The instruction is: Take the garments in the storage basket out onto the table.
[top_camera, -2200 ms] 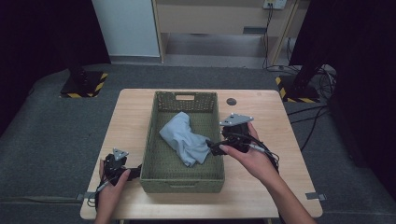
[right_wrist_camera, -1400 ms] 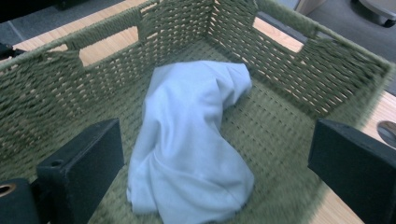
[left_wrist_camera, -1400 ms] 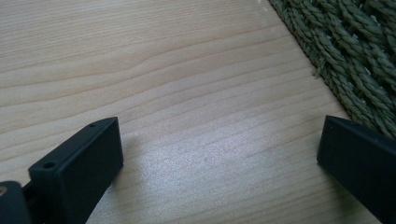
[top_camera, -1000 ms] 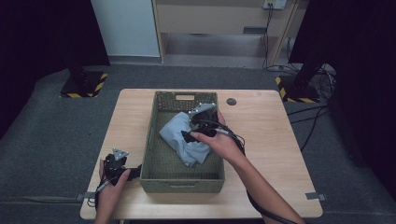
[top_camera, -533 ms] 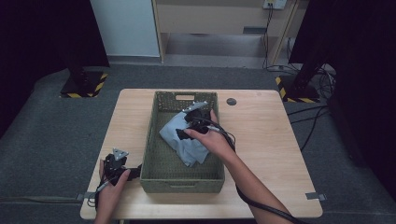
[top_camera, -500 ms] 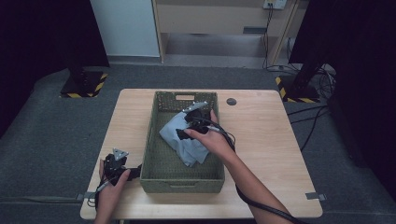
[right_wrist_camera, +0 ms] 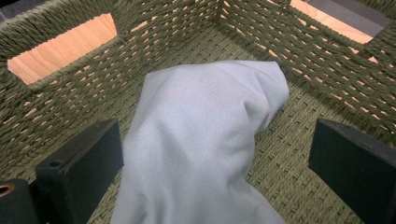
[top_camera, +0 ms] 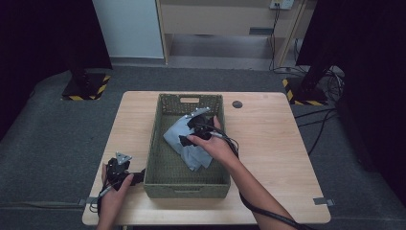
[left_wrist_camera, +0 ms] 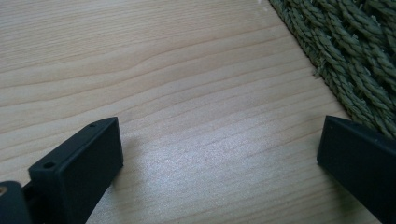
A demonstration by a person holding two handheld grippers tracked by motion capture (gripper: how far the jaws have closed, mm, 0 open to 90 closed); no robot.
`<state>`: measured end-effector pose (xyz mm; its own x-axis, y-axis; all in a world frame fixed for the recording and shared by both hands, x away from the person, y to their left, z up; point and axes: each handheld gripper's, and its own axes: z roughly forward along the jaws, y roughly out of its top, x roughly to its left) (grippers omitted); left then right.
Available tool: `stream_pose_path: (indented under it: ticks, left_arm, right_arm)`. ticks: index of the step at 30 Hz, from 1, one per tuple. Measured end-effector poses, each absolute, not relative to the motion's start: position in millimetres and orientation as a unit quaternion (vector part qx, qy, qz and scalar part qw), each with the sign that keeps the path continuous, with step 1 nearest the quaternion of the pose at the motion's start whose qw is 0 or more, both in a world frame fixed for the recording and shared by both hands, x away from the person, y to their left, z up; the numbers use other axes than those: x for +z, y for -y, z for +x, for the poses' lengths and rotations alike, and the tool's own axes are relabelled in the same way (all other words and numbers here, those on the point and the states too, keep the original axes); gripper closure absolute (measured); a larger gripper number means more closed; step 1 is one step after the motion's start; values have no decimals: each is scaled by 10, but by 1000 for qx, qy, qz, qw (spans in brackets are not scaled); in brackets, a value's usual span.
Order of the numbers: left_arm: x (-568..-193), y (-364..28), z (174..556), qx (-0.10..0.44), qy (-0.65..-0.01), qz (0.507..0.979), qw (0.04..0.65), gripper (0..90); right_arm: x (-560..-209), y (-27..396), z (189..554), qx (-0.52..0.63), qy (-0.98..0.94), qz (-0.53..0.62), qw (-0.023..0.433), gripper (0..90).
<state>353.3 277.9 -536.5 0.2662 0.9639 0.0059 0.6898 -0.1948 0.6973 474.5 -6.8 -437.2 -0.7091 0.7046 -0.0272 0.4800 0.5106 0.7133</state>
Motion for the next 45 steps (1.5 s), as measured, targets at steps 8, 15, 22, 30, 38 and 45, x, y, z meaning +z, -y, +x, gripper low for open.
stream_pose_path:
  ticks: [8, 15, 22, 30, 38, 45]
  left_arm:
    - [-5365, -2779, 3533, 230, -561, 738, 298, 0]
    - [-5365, -2779, 3533, 230, -560, 738, 298, 0]
    - [-5364, -2779, 3533, 230, -561, 738, 298, 0]
    - [-5364, -2778, 3534, 230, -561, 738, 298, 0]
    - [-5364, -2779, 3534, 230, -561, 738, 298, 0]
    - [-5364, -2779, 3534, 230, -561, 738, 298, 0]
  right_arm:
    - [-4499, -30, 4761, 343, -861, 346, 146, 32]
    - [-4621, -121, 4803, 327, -869, 345, 139, 32]
    - [-4779, -204, 4847, 306, -879, 343, 128, 32]
    - [-4873, -232, 4921, 303, -876, 357, 116, 29]
    - [-4942, -241, 4975, 300, -875, 365, 107, 28]
    - [-4982, -268, 4999, 295, -876, 366, 103, 21]
